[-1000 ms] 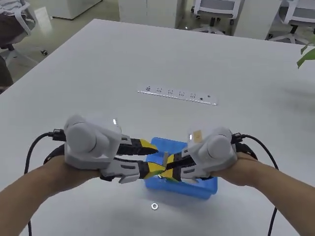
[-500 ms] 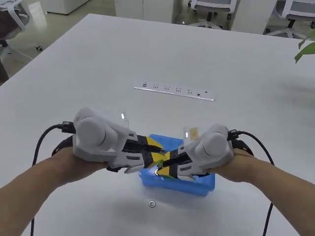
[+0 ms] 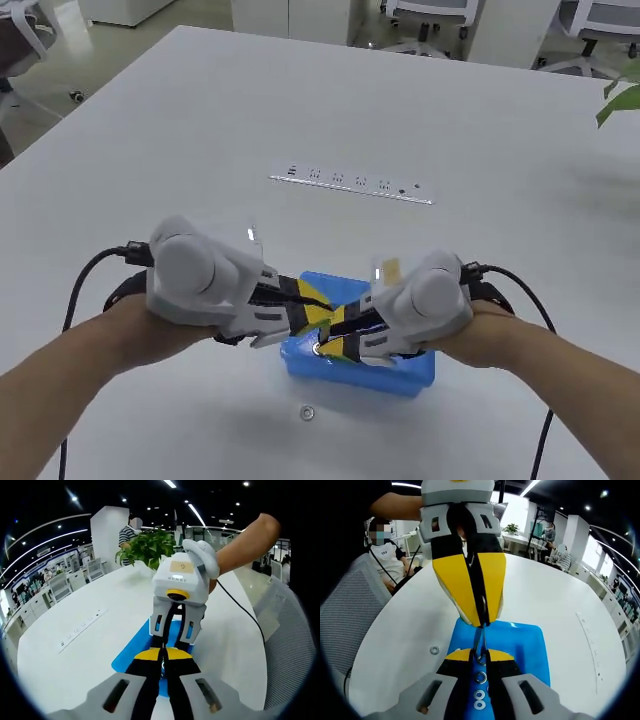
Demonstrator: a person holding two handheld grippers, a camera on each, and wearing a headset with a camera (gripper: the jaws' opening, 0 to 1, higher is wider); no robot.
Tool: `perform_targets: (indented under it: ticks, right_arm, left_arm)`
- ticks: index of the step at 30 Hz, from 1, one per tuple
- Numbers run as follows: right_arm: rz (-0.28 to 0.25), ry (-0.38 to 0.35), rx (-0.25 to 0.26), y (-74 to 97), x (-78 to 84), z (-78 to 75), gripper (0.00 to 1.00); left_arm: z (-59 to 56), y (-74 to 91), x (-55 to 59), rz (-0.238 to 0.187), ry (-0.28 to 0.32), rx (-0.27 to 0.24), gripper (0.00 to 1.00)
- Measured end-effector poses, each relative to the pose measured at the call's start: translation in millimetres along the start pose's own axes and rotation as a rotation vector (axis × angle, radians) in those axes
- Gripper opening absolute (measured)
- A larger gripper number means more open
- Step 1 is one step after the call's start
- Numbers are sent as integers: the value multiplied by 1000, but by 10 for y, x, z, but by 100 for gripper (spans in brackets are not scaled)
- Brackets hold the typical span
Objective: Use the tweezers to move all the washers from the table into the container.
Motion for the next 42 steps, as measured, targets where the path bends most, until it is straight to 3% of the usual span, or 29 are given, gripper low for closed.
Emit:
perform_targets:
  ticks: [19, 30, 42]
  right_arm:
    - [4, -17, 57, 124, -84, 22, 21]
    - [-15, -21, 92, 258, -211, 80, 28]
    - [-36, -25, 136, 433, -324, 162, 37]
  left_arm:
    - [31, 28, -203, -35, -3, -7, 5]
    - [-30, 61, -368, -44, -13, 0, 5]
    - [-93, 152, -472, -39, -20, 3, 5]
Point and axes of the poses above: the centre of the closed fingertips' face, and the gripper's own axes: y roughly backward along the fingers, z roughly to its left, x roughly out of its underside, the point moved 8 cm from there along y, roughly backward along the fingers, and after that the axes turned 15 degrees about -z, right-handed, at the moved point
